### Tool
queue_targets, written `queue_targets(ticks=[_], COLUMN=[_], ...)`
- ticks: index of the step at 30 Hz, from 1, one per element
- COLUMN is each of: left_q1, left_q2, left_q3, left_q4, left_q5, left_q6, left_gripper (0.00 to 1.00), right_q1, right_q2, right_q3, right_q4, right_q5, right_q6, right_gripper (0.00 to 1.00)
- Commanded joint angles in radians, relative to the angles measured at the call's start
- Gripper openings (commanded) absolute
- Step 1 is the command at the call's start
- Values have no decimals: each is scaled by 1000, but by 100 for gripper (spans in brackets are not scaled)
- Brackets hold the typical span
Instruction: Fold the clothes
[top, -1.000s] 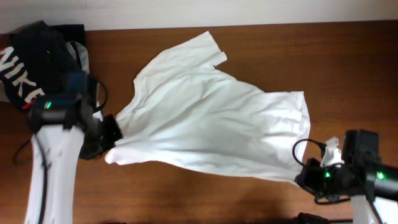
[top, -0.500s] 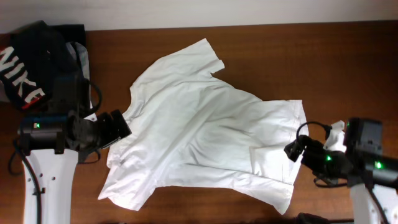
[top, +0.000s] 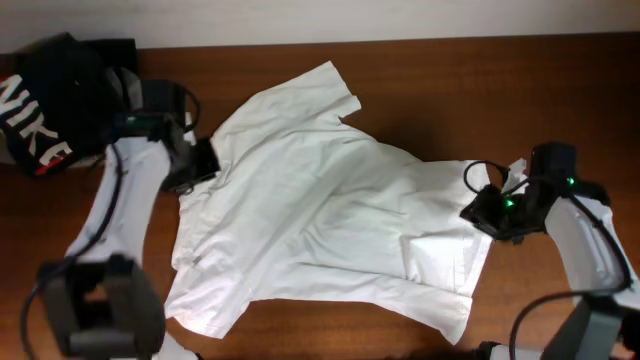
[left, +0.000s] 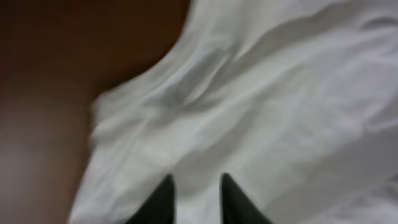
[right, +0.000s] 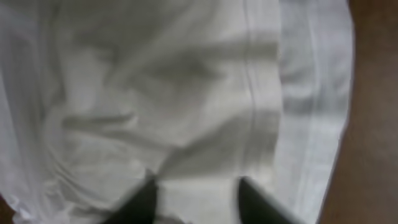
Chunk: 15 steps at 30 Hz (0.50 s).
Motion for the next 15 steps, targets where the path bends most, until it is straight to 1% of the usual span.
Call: queue_targets(ticks=[1, 2, 3, 6, 11, 15], left_q1=[-62, -78, -89, -100, -81, -46], left_q2=[155, 197, 224, 293, 360, 370], left_q3=[0, 0, 0, 0, 0, 0], left_q4=[104, 131, 145, 188, 232, 256], left_q5=[90, 97, 96, 96, 82, 11], left_q6=[89, 90, 90, 90, 89, 79], left_gripper=[11, 8, 8, 8, 6, 6], right_q1=[7, 22, 36, 79, 75, 75], right_q2=[72, 102, 121, 192, 301, 342], right_q3=[0, 0, 0, 0, 0, 0], right_q4=[41, 68, 89, 193, 366, 400], right_q5=[-35, -36, -36, -27, 14, 106], right_q6=[-3, -3, -3, 24, 87, 128], right_gripper=[12, 9, 9, 9, 7, 5])
